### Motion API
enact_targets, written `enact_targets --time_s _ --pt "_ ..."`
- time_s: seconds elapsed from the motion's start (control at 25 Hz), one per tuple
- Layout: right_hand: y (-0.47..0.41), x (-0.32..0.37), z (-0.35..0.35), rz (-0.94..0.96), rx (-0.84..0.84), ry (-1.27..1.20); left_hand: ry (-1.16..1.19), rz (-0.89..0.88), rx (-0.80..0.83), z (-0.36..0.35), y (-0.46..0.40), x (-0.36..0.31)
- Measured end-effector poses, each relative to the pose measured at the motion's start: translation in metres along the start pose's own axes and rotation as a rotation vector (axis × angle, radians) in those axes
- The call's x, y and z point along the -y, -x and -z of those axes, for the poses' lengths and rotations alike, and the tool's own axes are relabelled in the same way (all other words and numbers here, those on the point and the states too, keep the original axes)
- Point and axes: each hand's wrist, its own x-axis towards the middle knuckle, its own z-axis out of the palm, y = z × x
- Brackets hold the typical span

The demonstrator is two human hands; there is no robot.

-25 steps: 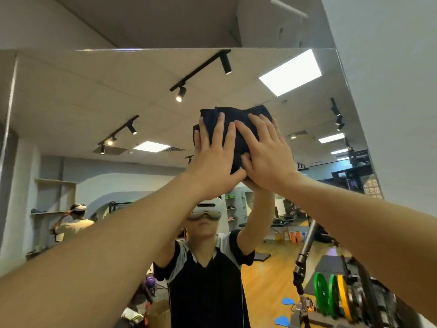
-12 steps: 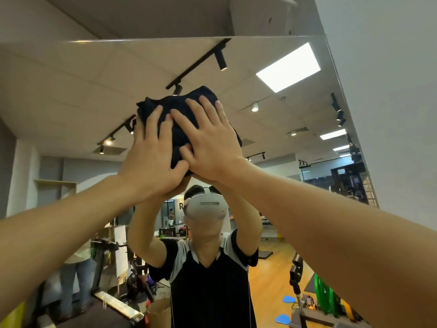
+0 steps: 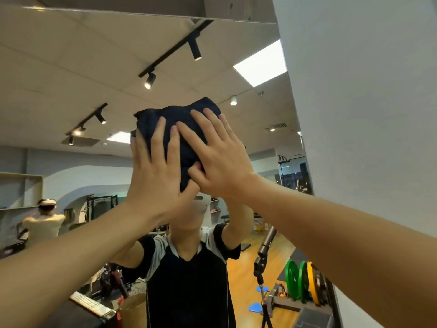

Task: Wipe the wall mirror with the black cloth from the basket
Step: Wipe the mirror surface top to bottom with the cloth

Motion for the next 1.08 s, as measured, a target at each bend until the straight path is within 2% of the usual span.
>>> enact_targets --time_s 0.24,0.44,0.64,0.8,1.08 --pt "0.015 -0.08 0.019 -0.084 -0.026 -0.013 0.0 -0.039 -0.001 -0.016 -0.058 -0.066" --pt "-0.009 -0.133 0.028 -0.062 -0.039 -0.005 -0.015 -0.035 0.0 -0.014 -0.112 -0.087" --pt "-0.036 -0.182 0.037 -0.171 -0.042 0.009 -0.003 -0.058 0.008 -0.012 -0.186 -0.104" --pt "-0.041 -0.195 0.04 -0.226 -0.05 -0.016 -0.015 -0.089 -0.008 -0.015 -0.206 -0.108" --pt "-0.02 -0.185 0.041 -0.255 -0.063 -0.009 -0.014 -0.109 0.025 -0.013 -0.184 -0.116"
